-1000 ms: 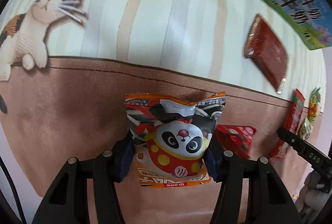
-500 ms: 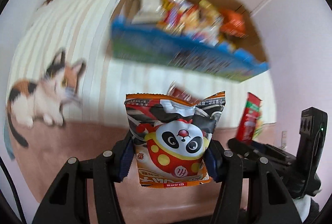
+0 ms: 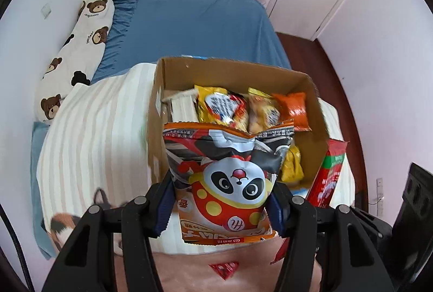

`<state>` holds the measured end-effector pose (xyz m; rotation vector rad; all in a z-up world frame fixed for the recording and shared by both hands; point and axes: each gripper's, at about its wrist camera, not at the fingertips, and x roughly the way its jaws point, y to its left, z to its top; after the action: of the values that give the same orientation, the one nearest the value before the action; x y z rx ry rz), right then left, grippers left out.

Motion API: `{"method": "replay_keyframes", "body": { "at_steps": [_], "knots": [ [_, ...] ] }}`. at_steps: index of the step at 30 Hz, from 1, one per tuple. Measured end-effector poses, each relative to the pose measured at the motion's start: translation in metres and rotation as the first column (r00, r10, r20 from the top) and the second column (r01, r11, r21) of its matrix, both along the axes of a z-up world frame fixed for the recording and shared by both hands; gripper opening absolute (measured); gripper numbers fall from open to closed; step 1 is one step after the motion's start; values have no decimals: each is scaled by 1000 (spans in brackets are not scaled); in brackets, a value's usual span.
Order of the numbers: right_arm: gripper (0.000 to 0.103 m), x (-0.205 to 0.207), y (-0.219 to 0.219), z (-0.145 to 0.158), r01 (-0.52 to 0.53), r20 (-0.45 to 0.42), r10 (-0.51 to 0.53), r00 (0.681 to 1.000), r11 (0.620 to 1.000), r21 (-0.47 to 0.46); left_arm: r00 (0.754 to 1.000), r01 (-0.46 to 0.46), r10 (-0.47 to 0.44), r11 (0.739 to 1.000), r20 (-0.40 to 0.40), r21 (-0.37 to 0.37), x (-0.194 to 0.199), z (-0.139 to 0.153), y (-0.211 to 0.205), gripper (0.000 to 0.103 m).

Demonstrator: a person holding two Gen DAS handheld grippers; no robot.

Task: Organize snacks
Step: 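Carry both packets into the box and open both tools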

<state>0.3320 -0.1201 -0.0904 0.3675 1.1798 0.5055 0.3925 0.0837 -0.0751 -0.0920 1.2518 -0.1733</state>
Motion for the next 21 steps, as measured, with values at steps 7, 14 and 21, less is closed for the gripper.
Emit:
{"method": "replay_keyframes", "body": {
  "at_steps": [7, 14, 21],
  "knots": [
    [48, 44, 29, -21, 0, -18, -1, 1000, 998, -59, 990, 10, -6, 1000, -143, 29, 54, -47, 3, 55],
    [54, 74, 52, -72, -36, -134, 26, 991, 997, -73, 965, -3, 16, 999, -262, 49, 72, -87, 9, 56],
    [85, 81, 55, -109, -61, -226, 37, 973, 993, -98, 958, 5, 18, 997, -288, 79, 74, -107, 12, 78]
  ]
}}
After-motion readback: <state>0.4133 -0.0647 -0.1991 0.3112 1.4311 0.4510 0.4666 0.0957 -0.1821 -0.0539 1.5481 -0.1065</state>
